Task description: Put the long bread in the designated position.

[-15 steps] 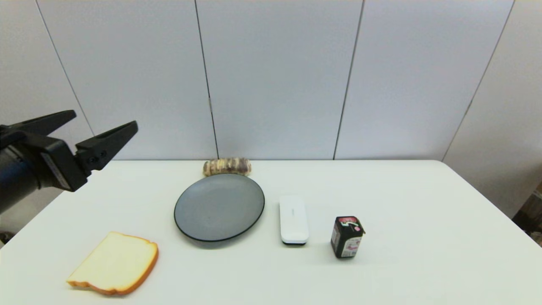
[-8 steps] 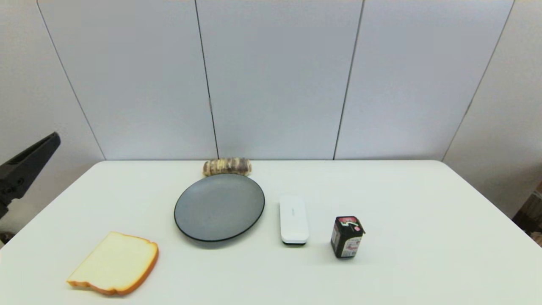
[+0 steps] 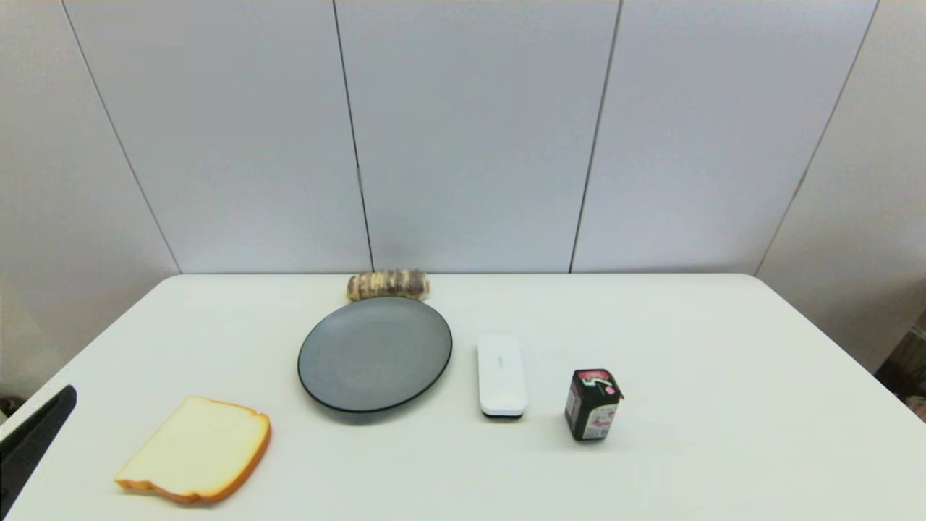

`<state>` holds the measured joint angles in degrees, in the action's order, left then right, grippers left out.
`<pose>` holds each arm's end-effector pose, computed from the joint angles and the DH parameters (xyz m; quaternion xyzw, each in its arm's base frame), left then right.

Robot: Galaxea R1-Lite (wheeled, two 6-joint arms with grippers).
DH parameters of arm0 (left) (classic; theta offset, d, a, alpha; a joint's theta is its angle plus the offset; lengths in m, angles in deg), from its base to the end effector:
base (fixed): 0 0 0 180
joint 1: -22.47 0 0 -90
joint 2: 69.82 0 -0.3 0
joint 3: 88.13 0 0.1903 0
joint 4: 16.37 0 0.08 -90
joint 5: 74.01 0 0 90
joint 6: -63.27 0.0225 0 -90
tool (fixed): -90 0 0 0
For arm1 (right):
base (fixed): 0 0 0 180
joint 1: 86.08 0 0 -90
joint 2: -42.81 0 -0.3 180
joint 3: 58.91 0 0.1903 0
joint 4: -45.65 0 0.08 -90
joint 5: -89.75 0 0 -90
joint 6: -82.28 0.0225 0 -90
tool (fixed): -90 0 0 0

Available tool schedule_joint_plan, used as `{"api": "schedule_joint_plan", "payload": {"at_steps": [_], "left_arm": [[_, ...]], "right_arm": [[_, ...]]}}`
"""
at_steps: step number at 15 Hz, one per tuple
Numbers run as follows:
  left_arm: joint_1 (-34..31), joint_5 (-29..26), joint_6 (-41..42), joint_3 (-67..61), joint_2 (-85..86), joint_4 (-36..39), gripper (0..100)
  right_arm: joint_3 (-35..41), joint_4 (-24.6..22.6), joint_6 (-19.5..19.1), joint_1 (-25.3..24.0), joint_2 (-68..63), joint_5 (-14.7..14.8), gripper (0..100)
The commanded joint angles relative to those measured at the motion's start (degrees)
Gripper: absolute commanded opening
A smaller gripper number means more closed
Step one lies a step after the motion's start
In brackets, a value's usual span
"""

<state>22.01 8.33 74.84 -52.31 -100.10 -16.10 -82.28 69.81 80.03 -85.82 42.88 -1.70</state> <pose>0.0321 -0.0027 0.1800 0.1040 -0.0566 -0.0573 0.9913 -0.0229 0.0007 0.0740 -0.0195 0.0061 0.0105 0.9997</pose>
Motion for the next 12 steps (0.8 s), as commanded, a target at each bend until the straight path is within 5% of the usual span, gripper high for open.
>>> {"api": "schedule_joint_plan", "payload": {"at_steps": [1, 12], "left_arm": [[-1.1, 0.0, -0.4, -4.8, 8.8, -4.3, 100], [-2.3, -0.1, -0.5, -12.5, 16.5, -10.9, 100]], "right_arm": [[0.0, 0.0, 0.0, 0.0, -0.1, 0.0, 100], [0.0, 0.0, 0.0, 0.0, -0.1, 0.0, 100]]}}
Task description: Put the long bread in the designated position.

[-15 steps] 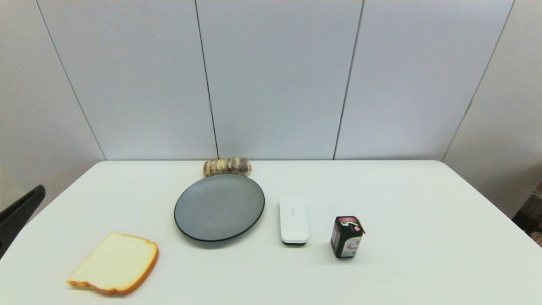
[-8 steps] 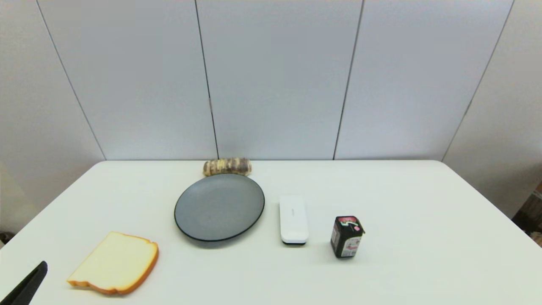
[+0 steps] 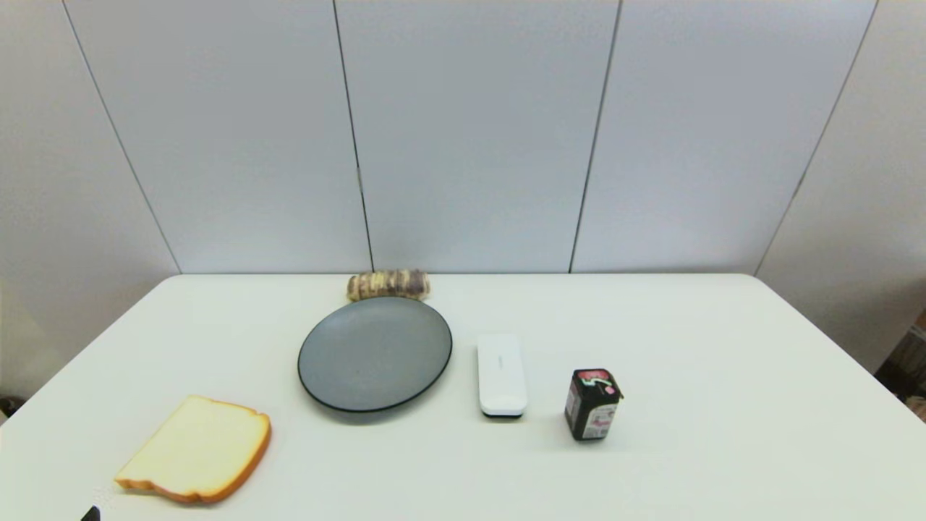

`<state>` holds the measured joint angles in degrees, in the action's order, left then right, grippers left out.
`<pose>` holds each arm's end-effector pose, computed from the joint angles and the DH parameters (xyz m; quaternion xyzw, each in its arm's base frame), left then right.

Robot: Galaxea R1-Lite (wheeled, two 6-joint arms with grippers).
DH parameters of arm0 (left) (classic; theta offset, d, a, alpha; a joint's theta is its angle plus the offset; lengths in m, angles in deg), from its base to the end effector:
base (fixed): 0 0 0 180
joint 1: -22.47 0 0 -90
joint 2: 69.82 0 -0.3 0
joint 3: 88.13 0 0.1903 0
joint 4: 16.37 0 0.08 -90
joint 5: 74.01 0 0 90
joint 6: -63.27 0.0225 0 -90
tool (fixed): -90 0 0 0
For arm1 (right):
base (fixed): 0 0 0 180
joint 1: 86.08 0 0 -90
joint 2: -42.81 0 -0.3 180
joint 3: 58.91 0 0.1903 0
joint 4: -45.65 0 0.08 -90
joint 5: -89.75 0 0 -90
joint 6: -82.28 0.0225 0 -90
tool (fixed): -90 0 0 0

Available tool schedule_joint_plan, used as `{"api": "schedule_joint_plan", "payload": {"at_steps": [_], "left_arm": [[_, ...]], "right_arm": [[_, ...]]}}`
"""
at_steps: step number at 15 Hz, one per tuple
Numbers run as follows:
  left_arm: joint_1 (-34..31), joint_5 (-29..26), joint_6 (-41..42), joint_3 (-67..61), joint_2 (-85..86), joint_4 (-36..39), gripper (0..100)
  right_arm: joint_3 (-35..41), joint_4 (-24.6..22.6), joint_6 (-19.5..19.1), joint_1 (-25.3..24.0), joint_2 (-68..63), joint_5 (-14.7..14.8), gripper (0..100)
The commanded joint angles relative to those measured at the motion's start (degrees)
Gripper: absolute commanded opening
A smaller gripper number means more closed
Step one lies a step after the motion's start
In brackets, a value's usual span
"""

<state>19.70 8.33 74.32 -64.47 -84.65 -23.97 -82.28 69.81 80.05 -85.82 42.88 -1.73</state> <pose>0.0005 -0.0030 0.1082 0.0972 -0.0147 -0.0414 0.9943 -0.0229 0.0007 0.0740 -0.0194 0.0061 0.0108 0.9997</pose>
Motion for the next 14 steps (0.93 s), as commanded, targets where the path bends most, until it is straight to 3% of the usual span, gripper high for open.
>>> {"api": "schedule_joint_plan", "payload": {"at_steps": [1, 8, 14], "left_arm": [[0.1, -0.1, 0.1, -0.3, 1.3, -4.2, 100], [2.3, 3.3, -0.7, -0.3, 10.9, -15.2, 100], [2.5, 3.5, -1.7, -0.3, 14.9, -15.2, 100]], "right_arm": [[0.0, 0.0, -0.1, 0.0, -0.1, 0.0, 100], [0.0, 0.0, -0.1, 0.0, -0.1, 0.0, 100], [0.0, 0.0, -0.1, 0.0, -0.1, 0.0, 100]]}}
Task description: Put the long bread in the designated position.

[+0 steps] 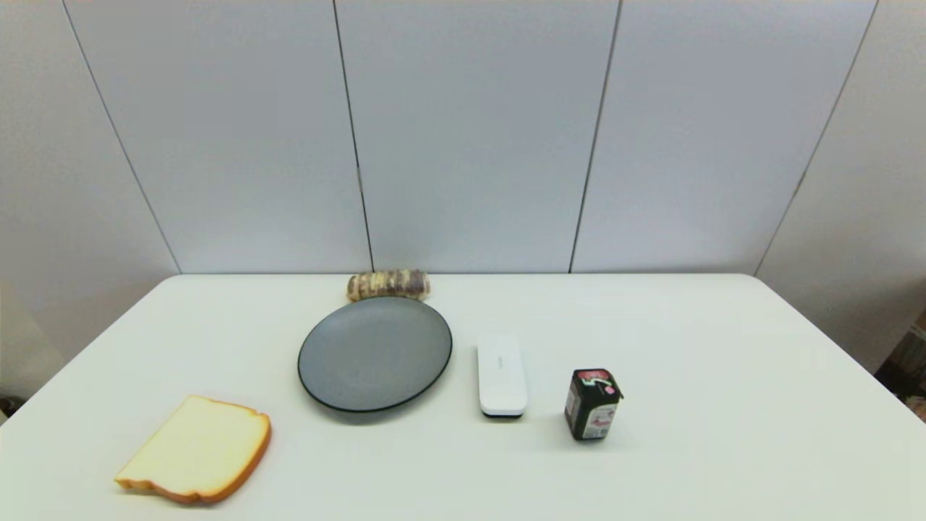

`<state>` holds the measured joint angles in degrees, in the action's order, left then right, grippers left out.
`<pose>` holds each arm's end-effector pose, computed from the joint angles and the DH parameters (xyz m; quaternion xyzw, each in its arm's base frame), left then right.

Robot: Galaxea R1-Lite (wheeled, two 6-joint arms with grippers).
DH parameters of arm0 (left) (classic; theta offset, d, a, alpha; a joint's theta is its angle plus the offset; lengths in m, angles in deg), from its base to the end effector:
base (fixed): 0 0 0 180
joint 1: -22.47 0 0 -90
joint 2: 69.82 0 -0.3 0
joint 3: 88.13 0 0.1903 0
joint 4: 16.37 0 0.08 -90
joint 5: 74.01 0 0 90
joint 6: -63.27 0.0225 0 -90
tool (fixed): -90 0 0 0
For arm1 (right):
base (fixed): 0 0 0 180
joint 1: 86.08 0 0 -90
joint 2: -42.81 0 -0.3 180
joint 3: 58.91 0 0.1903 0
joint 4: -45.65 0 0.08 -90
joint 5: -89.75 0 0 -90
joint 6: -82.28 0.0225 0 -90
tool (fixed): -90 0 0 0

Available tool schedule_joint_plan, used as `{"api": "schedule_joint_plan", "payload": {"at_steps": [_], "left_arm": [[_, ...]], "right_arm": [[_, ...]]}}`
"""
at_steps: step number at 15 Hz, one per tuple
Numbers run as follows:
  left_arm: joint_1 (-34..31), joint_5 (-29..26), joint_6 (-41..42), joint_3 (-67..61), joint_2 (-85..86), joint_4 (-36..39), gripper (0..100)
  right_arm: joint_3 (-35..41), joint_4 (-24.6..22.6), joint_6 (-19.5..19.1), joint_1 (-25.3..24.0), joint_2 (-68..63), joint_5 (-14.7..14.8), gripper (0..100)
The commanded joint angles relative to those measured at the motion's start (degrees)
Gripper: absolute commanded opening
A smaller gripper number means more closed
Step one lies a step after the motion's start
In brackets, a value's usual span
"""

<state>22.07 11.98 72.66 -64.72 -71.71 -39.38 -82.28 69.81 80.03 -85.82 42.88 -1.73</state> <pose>-0.0204 -0.0017 0.0770 0.0813 0.0104 -0.0325 0.9961 -0.0229 0.0007 0.0740 -0.0195 0.0061 0.0108 0.9997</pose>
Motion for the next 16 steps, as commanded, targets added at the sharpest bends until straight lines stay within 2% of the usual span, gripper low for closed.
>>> {"api": "schedule_joint_plan", "payload": {"at_steps": [1, 6, 8, 10, 16], "left_arm": [[0.1, -0.1, -0.1, 0.0, 2.0, 0.2, 100], [0.1, 0.1, -1.1, 0.0, 2.0, 0.0, 100], [0.1, 0.5, -5.0, 0.0, 2.0, -0.1, 100], [0.1, 3.7, -10.8, 0.0, 2.0, 0.1, 100], [0.1, 3.8, -11.4, 0.0, 2.0, 0.1, 100]], "right_arm": [[0.0, 0.0, 0.0, 0.0, -0.1, -0.1, 100], [0.0, 0.0, 0.0, 0.0, -0.1, 0.0, 100], [0.0, 0.0, 0.0, 0.0, -0.1, 0.0, 100], [0.0, 0.0, 0.0, 0.0, -0.1, 0.0, 100], [0.0, 0.0, 0.0, 0.0, -0.1, 0.0, 100]]}}
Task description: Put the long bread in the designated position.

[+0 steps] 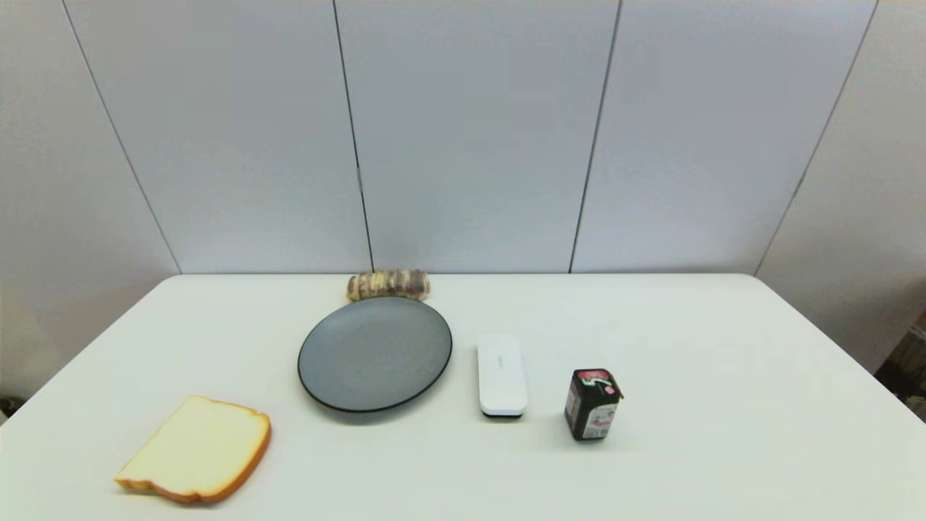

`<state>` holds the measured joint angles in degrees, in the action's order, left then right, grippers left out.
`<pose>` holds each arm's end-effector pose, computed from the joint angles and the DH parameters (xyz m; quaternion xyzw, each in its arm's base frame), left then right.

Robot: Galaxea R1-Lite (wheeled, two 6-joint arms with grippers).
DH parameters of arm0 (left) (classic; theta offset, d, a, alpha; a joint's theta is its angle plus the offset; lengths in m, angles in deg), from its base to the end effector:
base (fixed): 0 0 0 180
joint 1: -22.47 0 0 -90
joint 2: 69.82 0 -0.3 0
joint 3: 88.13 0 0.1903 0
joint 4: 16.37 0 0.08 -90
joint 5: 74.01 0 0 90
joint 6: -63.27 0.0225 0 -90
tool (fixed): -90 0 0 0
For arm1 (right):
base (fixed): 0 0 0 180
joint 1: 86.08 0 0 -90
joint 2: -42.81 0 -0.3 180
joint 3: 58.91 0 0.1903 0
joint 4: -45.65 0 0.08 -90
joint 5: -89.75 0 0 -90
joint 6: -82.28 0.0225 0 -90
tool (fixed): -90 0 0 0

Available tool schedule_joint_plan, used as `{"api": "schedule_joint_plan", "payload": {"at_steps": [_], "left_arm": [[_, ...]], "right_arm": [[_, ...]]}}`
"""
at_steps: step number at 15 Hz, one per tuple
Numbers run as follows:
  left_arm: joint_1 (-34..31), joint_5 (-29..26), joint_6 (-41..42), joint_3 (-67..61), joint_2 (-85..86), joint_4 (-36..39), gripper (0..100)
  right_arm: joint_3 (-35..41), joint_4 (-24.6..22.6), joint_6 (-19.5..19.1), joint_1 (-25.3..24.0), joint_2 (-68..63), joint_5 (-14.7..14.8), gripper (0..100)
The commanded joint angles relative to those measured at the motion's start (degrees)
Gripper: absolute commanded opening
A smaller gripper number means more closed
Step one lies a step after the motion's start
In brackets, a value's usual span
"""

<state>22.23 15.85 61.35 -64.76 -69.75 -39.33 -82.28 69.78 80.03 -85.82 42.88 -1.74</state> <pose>-0.0229 -0.0002 0.0762 -0.0167 -0.0042 0.0008 0.9999 -0.0229 0.0007 0.0741 -0.0195 0.0058 0.0108 0.9997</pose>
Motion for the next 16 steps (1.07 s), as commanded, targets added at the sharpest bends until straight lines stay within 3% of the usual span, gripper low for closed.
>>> {"api": "schedule_joint_plan", "payload": {"at_steps": [1, 16], "left_arm": [[0.0, 0.0, -0.1, 0.0, 0.0, 0.0, 100], [0.0, 0.0, 0.0, -0.1, 0.0, 0.0, 100]], "right_arm": [[0.0, 0.0, 0.0, 0.0, -0.1, 0.0, 100], [0.0, 0.0, 0.1, 0.0, -0.1, 0.2, 100]]}}
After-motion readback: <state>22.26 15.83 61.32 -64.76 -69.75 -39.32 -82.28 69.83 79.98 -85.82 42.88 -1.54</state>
